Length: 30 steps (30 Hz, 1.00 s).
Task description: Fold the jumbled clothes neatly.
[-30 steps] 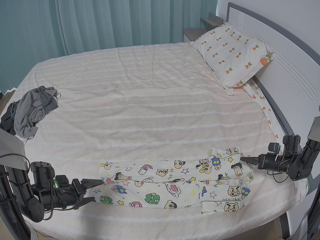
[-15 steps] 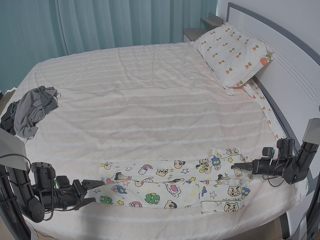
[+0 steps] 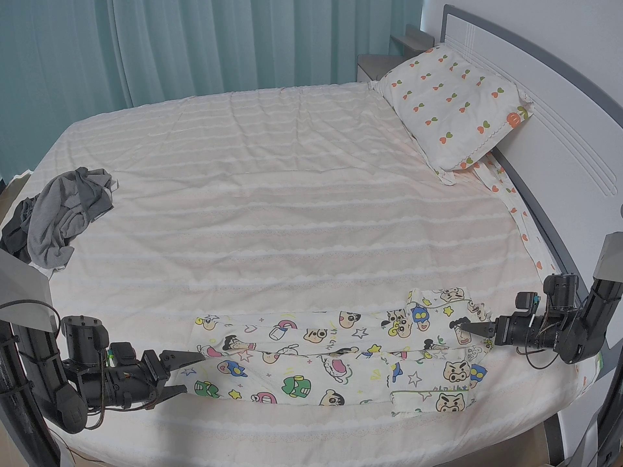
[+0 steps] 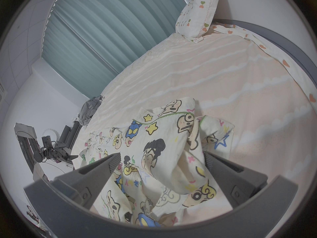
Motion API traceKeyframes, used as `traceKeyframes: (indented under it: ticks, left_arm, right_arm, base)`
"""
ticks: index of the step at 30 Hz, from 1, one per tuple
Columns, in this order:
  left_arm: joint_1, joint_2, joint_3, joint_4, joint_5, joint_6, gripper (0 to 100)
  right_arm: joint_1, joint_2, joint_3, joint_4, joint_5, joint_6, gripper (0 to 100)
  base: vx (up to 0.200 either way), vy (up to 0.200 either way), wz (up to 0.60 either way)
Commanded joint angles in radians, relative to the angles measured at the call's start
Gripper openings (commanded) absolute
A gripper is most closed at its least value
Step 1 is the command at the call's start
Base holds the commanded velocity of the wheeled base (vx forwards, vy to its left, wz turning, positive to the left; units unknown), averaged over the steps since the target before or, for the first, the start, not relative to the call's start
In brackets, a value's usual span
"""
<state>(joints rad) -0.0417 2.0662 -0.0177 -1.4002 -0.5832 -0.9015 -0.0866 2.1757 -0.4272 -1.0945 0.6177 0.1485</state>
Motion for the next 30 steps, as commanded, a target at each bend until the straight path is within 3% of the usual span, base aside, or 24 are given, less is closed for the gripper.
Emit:
traceKeyframes:
  ticks: [1,2,20,30]
  left_arm:
    - [0.0,0.003,0.012,0.0,0.0,0.0,100]
    - [-0.001,0.003,0.012,0.0,0.0,0.0,100]
    - [-0.003,0.006,0.012,0.0,0.0,0.006,100]
    - [-0.003,0.006,0.012,0.0,0.0,0.006,100]
  right_arm:
    - [0.019,-0.005,-0.001,0.001,0.001,0.002,100]
    - [0.022,-0.004,-0.001,0.001,0.001,0.002,0]
    - [-0.022,-0.039,0.062,0.007,0.001,-0.014,0]
    - [-0.062,-0.034,0.128,0.011,0.002,-0.113,0]
  base:
    - [0.0,0.0,0.0]
    - [0.0,0.0,0.0]
    - [0.0,0.0,0.0]
    - [0.0,0.0,0.0]
